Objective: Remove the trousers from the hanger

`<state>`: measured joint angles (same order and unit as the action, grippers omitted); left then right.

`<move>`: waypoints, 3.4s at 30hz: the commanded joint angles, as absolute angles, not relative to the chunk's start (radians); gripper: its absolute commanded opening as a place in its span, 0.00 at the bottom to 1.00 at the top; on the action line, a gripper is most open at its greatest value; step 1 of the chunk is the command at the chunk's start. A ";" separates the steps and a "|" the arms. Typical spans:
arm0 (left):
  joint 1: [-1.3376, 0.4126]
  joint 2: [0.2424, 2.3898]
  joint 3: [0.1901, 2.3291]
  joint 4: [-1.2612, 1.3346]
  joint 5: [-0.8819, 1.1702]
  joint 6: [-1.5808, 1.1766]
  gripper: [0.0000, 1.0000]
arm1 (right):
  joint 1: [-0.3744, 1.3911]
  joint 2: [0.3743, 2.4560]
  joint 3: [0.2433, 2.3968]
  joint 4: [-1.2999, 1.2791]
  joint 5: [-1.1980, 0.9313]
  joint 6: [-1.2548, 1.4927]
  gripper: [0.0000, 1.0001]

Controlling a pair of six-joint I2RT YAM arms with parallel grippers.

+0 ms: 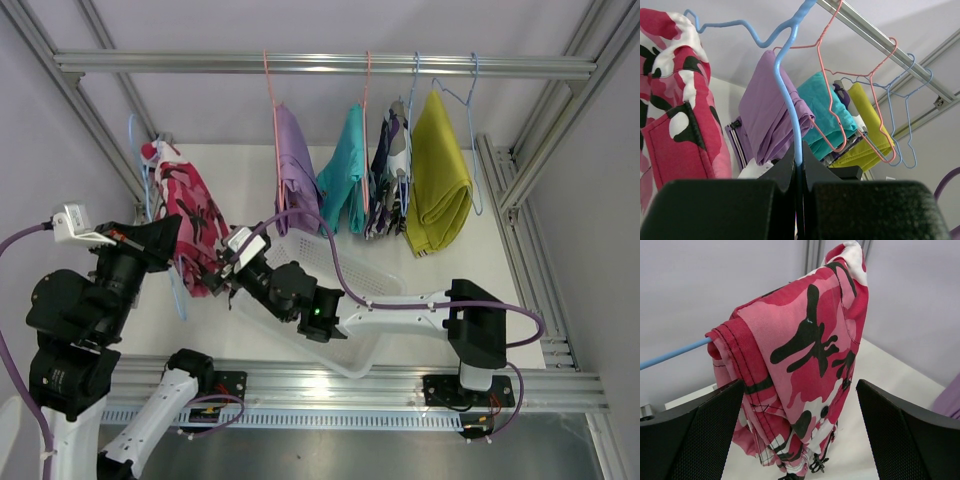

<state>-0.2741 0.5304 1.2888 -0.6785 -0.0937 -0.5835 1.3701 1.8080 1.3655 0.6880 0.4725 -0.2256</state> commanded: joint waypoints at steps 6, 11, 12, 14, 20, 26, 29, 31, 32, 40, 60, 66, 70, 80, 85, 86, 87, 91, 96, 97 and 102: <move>-0.291 0.511 1.306 -0.489 -0.077 -0.571 0.01 | 1.371 1.775 1.405 0.753 0.411 -0.181 0.99; -0.296 0.512 1.284 -0.485 -0.077 -0.572 0.00 | 1.382 1.778 1.408 0.752 0.402 -0.187 0.99; -0.296 0.511 1.276 -0.485 -0.075 -0.571 0.00 | 1.381 1.779 1.414 0.750 0.396 -0.184 0.99; -0.298 0.511 1.269 -0.472 -0.081 -0.568 0.00 | 1.376 1.782 1.425 0.726 0.382 -0.169 0.99; -0.301 0.515 1.261 -0.466 -0.094 -0.563 0.01 | 1.374 1.789 1.442 0.704 0.347 -0.155 0.99; -0.302 0.517 1.258 -0.460 -0.081 -0.565 0.00 | 1.359 1.807 1.451 0.687 0.334 -0.141 0.99; -0.304 0.517 1.259 -0.462 -0.083 -0.563 0.00 | 1.355 1.815 1.450 0.686 0.334 -0.137 1.00; -0.305 0.518 1.259 -0.460 -0.081 -0.561 0.01 | 1.355 1.819 1.450 0.687 0.334 -0.133 0.99; -0.307 0.518 1.261 -0.462 -0.080 -0.563 0.00 | 1.351 1.822 1.450 0.687 0.334 -0.133 1.00; -0.310 0.535 1.282 -0.468 -0.058 -0.566 0.00 | 1.330 1.867 1.488 0.666 0.318 -0.098 0.99; -0.318 0.500 1.296 -0.508 -0.012 -0.591 0.00 | 1.302 2.014 1.594 0.709 0.452 -0.221 0.99; -0.319 0.502 1.273 -0.517 -0.008 -0.606 0.00 | 1.302 2.103 1.631 0.847 0.483 -0.331 0.91; -0.319 0.499 1.262 -0.517 -0.011 -0.603 0.00 | 1.301 2.126 1.657 0.891 0.477 -0.357 0.39; -0.321 0.500 1.247 -0.568 -0.167 -0.548 0.01 | 1.333 2.011 1.621 0.851 0.443 -0.364 0.00; -0.321 0.509 1.195 -0.583 -0.236 -0.552 0.00 | 1.358 1.898 1.591 0.805 0.430 -0.371 0.00; -0.321 0.512 1.193 -0.584 -0.247 -0.554 0.00 | 1.358 1.879 1.588 0.798 0.428 -0.370 0.00; -0.321 0.518 1.189 -0.587 -0.255 -0.555 0.01 | 1.361 1.847 1.586 0.792 0.425 -0.368 0.00; -0.321 0.555 1.180 -0.597 -0.299 -0.560 0.00 | 1.362 1.792 1.588 0.761 0.419 -0.365 0.00; -0.321 0.580 1.152 -0.588 -0.340 -0.552 0.00 | 1.362 1.769 1.623 0.727 0.413 -0.365 0.00; -0.321 0.586 1.147 -0.586 -0.345 -0.543 0.00 | 1.362 1.770 1.631 0.715 0.410 -0.365 0.00; -0.321 0.614 1.137 -0.580 -0.354 -0.529 0.00 | 1.358 1.790 1.689 0.692 0.405 -0.357 0.00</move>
<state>-0.3149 0.5961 1.1442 -0.6220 -0.3199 -0.5659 1.3590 1.8545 1.5879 0.5556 0.4255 -0.3599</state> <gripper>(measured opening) 0.012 0.110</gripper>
